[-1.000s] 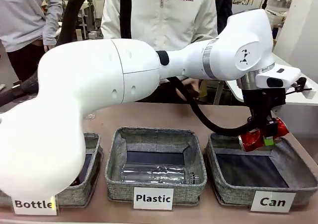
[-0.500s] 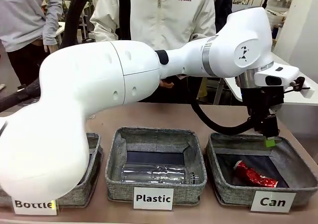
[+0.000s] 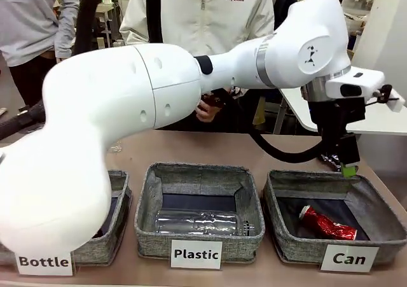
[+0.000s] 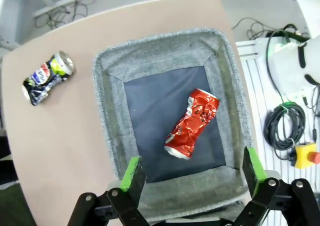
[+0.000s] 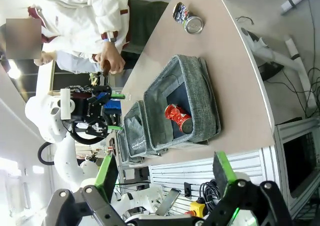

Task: Sort the can waste into the basket.
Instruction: Pick up the can waste from the table and place it in the right Fabric basket.

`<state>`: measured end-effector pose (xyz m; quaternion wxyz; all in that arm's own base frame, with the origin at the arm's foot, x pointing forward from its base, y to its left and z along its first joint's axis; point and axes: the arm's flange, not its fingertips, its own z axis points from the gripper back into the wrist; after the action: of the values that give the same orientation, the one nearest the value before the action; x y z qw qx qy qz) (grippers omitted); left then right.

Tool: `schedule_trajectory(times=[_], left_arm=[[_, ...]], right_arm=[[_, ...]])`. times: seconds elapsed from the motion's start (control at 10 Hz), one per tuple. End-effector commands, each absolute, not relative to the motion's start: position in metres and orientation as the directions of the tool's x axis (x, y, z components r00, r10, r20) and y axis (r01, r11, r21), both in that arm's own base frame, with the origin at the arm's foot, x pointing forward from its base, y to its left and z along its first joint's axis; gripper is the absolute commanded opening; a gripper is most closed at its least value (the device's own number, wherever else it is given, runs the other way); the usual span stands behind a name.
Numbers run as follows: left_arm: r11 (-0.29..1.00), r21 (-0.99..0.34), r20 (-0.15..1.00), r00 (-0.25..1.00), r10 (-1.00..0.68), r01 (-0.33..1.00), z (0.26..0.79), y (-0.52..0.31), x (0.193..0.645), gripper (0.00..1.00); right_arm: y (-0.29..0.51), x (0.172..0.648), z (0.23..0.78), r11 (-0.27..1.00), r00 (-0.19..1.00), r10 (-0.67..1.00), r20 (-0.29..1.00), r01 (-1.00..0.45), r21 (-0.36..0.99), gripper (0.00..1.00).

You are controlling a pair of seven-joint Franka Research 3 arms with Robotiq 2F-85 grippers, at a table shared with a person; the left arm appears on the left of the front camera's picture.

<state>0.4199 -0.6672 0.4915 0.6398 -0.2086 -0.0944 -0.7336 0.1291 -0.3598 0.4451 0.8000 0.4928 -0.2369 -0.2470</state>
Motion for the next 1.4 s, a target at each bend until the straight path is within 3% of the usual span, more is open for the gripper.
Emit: schedule_trajectory(times=[0.0, 0.5, 1.3], left_arm=[[-0.191, -0.134, 0.436, -0.116, -0.892, 0.972, 0.510, -0.636, 0.413, 1.00], [-0.100, -0.144, 0.515, -0.012, -0.857, 0.985, 0.516, -0.519, 0.397, 1.00], [-0.105, -0.146, 0.520, -0.014, -0.854, 0.984, 0.506, -0.506, 0.403, 1.00]], right_arm=[[-0.357, 0.121, 0.446, 0.399, 0.769, -0.623, 0.141, 0.158, 0.903, 1.00], [-0.357, 0.121, 0.446, 0.399, 0.769, -0.623, 0.141, 0.158, 0.903, 1.00], [-0.357, 0.121, 0.446, 0.399, 0.769, -0.623, 0.141, 0.158, 0.903, 1.00]])
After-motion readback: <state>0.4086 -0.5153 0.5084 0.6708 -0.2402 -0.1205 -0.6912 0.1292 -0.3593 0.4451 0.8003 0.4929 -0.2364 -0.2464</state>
